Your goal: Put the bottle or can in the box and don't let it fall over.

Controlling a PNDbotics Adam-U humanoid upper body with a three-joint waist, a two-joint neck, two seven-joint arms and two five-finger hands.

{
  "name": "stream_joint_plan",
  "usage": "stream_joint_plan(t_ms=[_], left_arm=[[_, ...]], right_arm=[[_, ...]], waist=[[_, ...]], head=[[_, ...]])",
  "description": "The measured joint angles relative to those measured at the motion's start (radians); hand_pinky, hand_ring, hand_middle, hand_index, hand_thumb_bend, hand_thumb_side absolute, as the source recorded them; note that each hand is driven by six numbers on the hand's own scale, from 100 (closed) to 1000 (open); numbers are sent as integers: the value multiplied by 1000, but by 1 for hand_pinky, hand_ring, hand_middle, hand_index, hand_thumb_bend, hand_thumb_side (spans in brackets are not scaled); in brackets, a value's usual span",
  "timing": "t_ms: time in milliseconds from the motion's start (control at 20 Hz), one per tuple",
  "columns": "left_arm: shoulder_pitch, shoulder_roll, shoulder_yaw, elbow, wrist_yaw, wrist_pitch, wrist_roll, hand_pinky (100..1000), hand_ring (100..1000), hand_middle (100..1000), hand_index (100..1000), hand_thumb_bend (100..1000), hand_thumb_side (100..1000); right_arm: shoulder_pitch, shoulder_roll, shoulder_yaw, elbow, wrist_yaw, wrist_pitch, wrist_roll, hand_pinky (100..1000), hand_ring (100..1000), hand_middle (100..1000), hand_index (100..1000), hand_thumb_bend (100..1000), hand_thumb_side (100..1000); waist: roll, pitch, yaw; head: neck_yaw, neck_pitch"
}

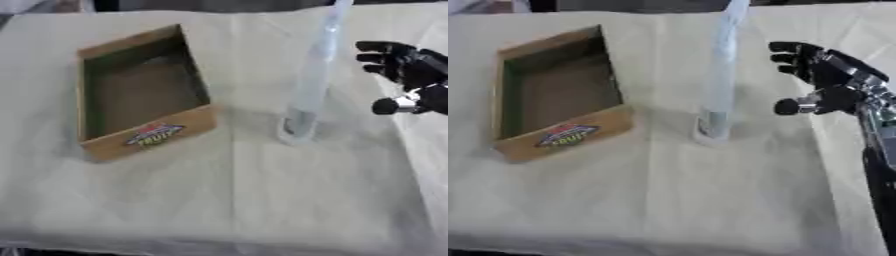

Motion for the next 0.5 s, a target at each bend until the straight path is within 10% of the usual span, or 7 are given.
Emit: stream_joint_plan(t_ms=[500], left_arm=[[-5,0,0,0,-1,0,0,1000,1000,808,807,100,100]], right_arm=[[-15,36,10,6,26,7,7,1000,1000,1000,902,939,322]], waist=[[-1,4,13]], head=[[-22,-5]])
